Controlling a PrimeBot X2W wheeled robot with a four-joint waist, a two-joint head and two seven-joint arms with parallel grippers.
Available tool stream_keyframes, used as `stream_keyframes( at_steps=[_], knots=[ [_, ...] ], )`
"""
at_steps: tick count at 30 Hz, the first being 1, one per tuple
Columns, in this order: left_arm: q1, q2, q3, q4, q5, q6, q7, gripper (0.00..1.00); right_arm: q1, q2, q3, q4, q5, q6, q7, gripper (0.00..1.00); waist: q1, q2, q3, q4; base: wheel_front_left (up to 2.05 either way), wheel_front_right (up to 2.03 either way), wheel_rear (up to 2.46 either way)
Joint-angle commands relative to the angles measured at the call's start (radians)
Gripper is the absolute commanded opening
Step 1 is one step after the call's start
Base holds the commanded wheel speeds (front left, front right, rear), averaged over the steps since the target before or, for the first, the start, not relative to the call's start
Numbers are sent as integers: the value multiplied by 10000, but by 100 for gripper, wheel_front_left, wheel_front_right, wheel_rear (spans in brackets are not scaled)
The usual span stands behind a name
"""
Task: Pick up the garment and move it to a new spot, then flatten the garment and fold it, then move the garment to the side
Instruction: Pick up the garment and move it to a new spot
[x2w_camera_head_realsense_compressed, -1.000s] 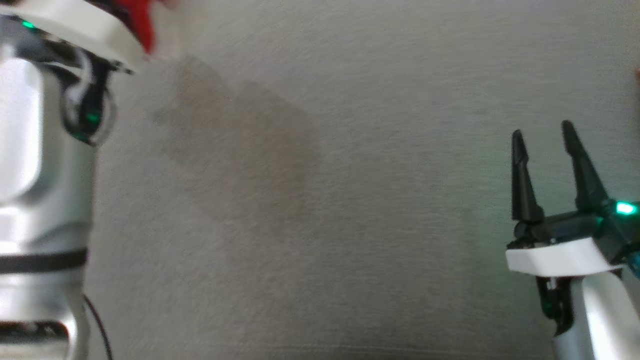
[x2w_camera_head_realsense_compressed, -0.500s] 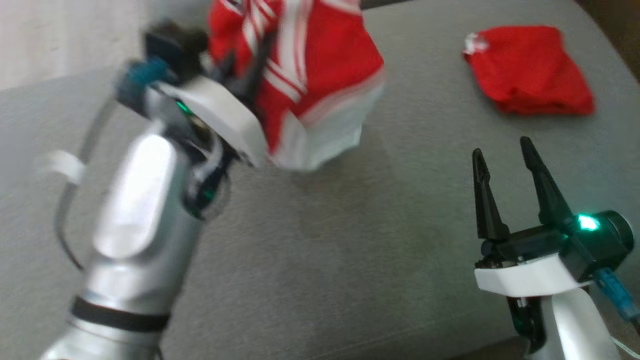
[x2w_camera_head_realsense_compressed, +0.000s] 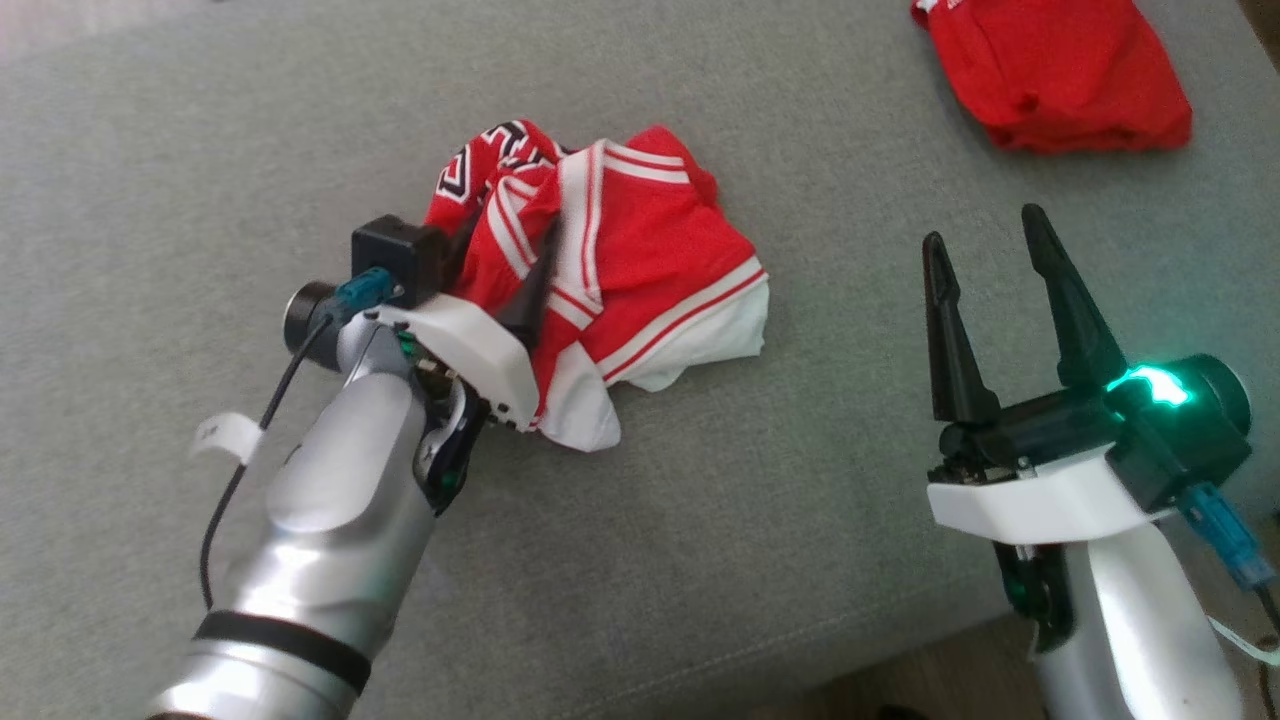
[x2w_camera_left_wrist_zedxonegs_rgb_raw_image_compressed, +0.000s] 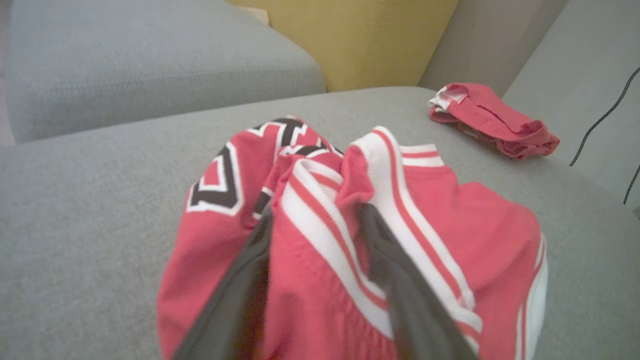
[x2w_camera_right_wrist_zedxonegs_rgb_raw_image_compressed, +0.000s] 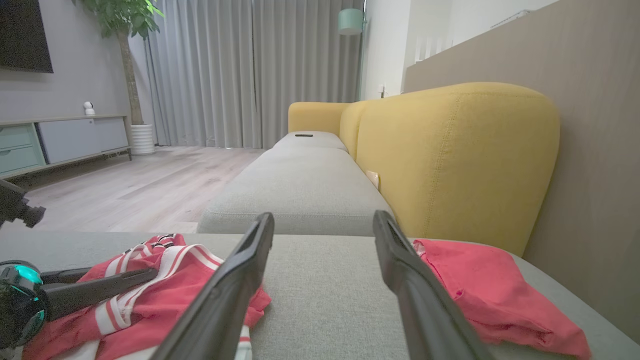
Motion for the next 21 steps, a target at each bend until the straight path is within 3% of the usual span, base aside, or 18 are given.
stream_keyframes(
  at_steps=[1, 5, 8, 13, 21],
  knots=[
    [-524, 36, 148, -146, 85, 111, -259, 100, -19, 16, 114, -231, 111, 65, 6, 100, 0, 0, -422, 379, 0, 0, 0],
    [-238, -34, 204, -413, -75, 406, -472, 100, 343, 17, -60, -86, 278, 65, 6, 100, 0, 0, -1231, 937, 0, 0, 0],
    [444, -49, 512, -1367, -150, 689, -487, 100, 684, 17, -272, -21, 297, 65, 6, 100, 0, 0, -1892, 1396, 0, 0, 0],
    [1738, 79, 778, -2503, 490, 1286, -491, 100, 1203, 17, -494, 70, 341, 65, 6, 100, 0, 0, -2652, 1954, 0, 0, 0],
    [4705, 102, 2529, -5466, 1107, 2019, -492, 100, 2183, 18, -911, 292, 609, 65, 6, 100, 0, 0, -3329, 2873, 0, 0, 0]
  ],
)
